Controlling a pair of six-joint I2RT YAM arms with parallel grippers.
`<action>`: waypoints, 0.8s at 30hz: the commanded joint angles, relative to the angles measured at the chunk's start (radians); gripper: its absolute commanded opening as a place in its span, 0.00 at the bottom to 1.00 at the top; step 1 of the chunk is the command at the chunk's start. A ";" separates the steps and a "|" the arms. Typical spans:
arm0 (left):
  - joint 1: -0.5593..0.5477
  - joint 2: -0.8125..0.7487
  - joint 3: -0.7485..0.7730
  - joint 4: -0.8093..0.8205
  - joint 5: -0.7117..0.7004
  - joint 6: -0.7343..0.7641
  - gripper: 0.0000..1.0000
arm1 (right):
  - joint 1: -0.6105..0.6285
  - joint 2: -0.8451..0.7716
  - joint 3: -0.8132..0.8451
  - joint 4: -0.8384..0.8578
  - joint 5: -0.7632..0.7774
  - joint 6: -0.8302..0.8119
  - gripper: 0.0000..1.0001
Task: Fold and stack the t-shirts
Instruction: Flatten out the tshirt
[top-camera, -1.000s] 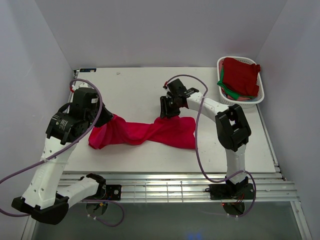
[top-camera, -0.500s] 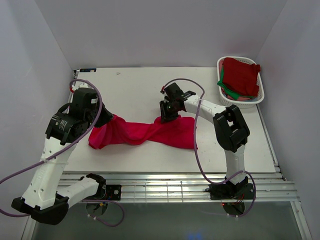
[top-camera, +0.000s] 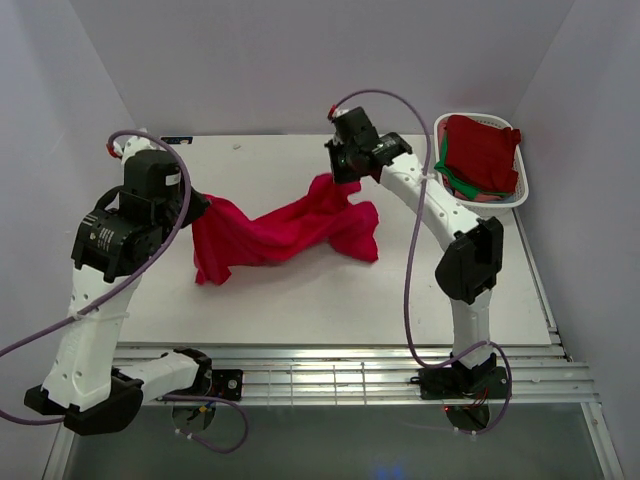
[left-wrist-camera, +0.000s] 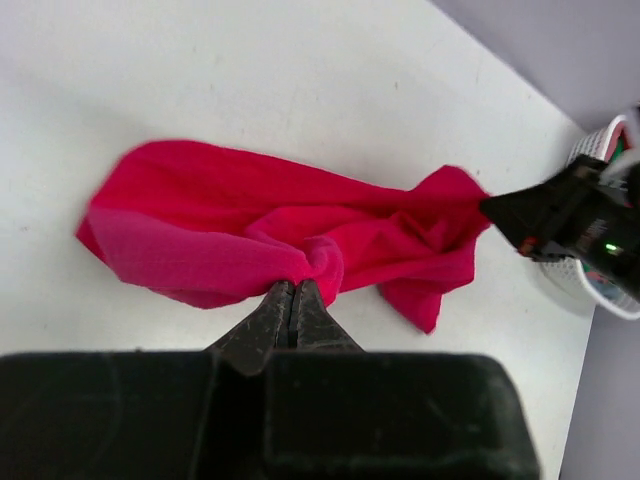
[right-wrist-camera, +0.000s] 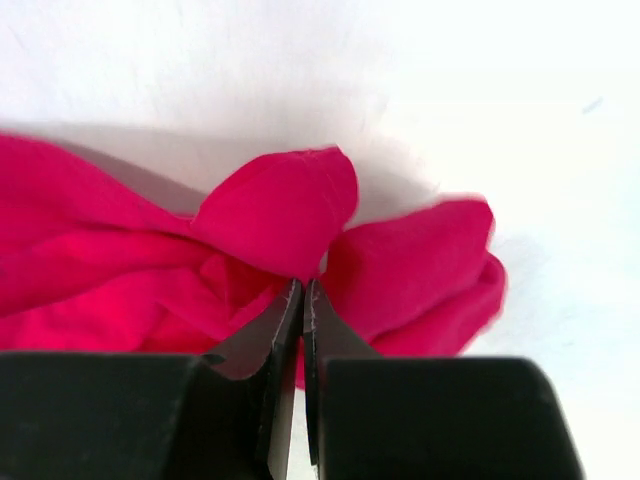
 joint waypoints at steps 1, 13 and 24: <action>0.001 0.030 0.124 0.025 -0.132 0.040 0.00 | -0.052 -0.101 0.259 -0.109 0.132 -0.064 0.08; 0.001 0.054 0.202 0.280 -0.292 0.238 0.00 | -0.151 -0.379 0.178 -0.055 0.239 -0.104 0.08; 0.001 -0.023 -0.146 0.209 0.035 0.117 0.00 | -0.151 -0.431 -0.214 0.049 0.233 -0.058 0.08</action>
